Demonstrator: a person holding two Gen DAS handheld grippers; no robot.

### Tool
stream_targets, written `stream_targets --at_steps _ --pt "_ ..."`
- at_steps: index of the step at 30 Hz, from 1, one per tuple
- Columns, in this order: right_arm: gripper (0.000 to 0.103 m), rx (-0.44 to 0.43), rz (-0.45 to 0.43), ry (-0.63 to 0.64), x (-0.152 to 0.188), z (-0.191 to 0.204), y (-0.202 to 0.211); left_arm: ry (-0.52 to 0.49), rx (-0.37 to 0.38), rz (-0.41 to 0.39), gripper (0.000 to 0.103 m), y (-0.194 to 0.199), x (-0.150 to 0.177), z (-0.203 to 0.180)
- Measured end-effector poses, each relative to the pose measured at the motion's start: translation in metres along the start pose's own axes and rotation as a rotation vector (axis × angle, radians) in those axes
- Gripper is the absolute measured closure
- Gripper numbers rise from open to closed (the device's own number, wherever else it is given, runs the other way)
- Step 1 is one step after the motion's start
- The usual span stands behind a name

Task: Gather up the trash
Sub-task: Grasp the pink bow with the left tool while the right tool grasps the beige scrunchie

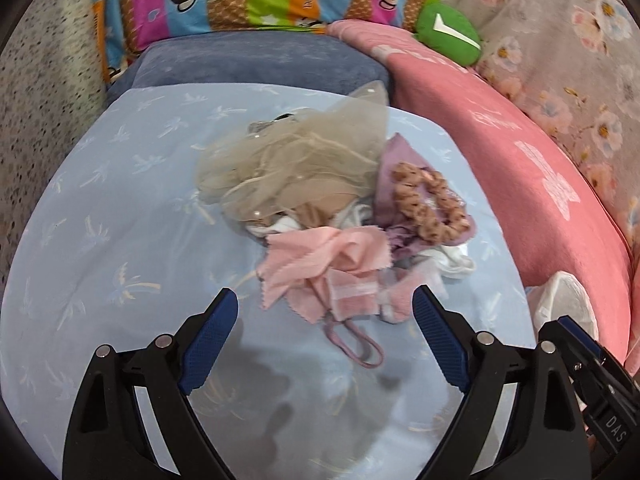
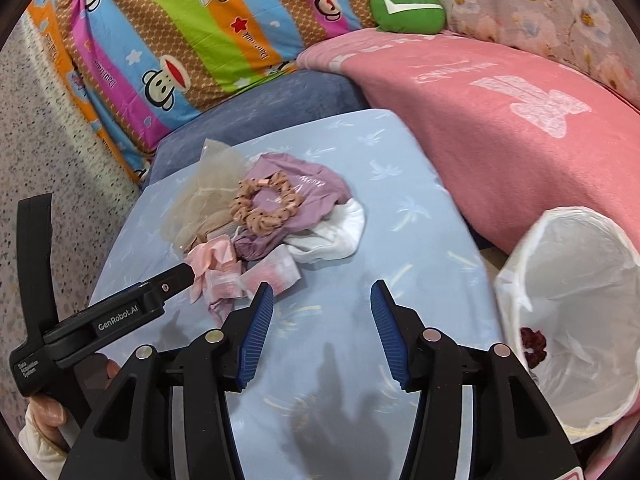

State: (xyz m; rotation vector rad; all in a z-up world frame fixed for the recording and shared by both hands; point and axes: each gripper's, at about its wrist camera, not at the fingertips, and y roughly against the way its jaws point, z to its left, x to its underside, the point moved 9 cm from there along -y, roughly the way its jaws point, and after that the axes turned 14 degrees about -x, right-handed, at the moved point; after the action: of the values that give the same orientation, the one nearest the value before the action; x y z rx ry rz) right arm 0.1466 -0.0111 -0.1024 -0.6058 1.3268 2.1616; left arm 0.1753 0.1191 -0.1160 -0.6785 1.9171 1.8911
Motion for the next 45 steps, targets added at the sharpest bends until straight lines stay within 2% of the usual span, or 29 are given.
stream_targets --at_steps 8,12,15,18,20,23,25,28,33,34,38,45 --pt "0.053 -0.003 0.036 -0.001 -0.003 0.005 -0.031 0.007 0.022 0.035 0.018 -0.022 -0.011 -0.001" --pt "0.053 0.002 0.03 -0.014 -0.013 0.0 -0.038 0.014 0.056 0.06 0.02 -0.034 -0.014 -0.007" --pt "0.053 -0.001 0.018 -0.026 -0.025 -0.002 -0.044 0.001 0.08 0.08 0.033 -0.041 -0.013 -0.013" --pt "0.053 0.001 0.002 -0.027 -0.039 -0.002 -0.051 -0.001 0.094 0.115 0.051 -0.05 -0.009 -0.014" --pt "0.053 0.003 -0.009 -0.024 -0.048 -0.001 -0.055 0.0 0.108 0.133 0.07 -0.053 -0.006 -0.012" --pt "0.053 0.0 -0.016 -0.022 -0.062 0.002 -0.065 0.005 0.121 0.143 0.085 -0.053 -0.003 -0.008" --pt "0.053 -0.001 -0.013 -0.025 -0.069 0.002 -0.076 0.004 0.122 0.144 0.09 -0.053 -0.003 -0.006" --pt "0.058 -0.005 0.025 -0.04 -0.068 -0.002 -0.097 0.01 0.12 0.148 0.094 -0.051 0.0 0.0" --pt "0.087 -0.016 0.096 -0.052 -0.049 -0.004 -0.119 0.012 0.112 0.151 0.094 -0.048 0.004 0.011" --pt "0.089 -0.021 0.103 -0.054 -0.045 -0.004 -0.119 0.011 0.11 0.151 0.094 -0.047 0.006 0.012" --pt "0.094 -0.033 0.102 -0.061 -0.035 -0.003 -0.113 0.008 0.106 0.138 0.094 -0.038 0.008 0.015" --pt "0.095 -0.047 0.042 -0.052 -0.039 0.003 -0.075 -0.018 0.125 0.081 0.095 -0.014 -0.003 -0.004"
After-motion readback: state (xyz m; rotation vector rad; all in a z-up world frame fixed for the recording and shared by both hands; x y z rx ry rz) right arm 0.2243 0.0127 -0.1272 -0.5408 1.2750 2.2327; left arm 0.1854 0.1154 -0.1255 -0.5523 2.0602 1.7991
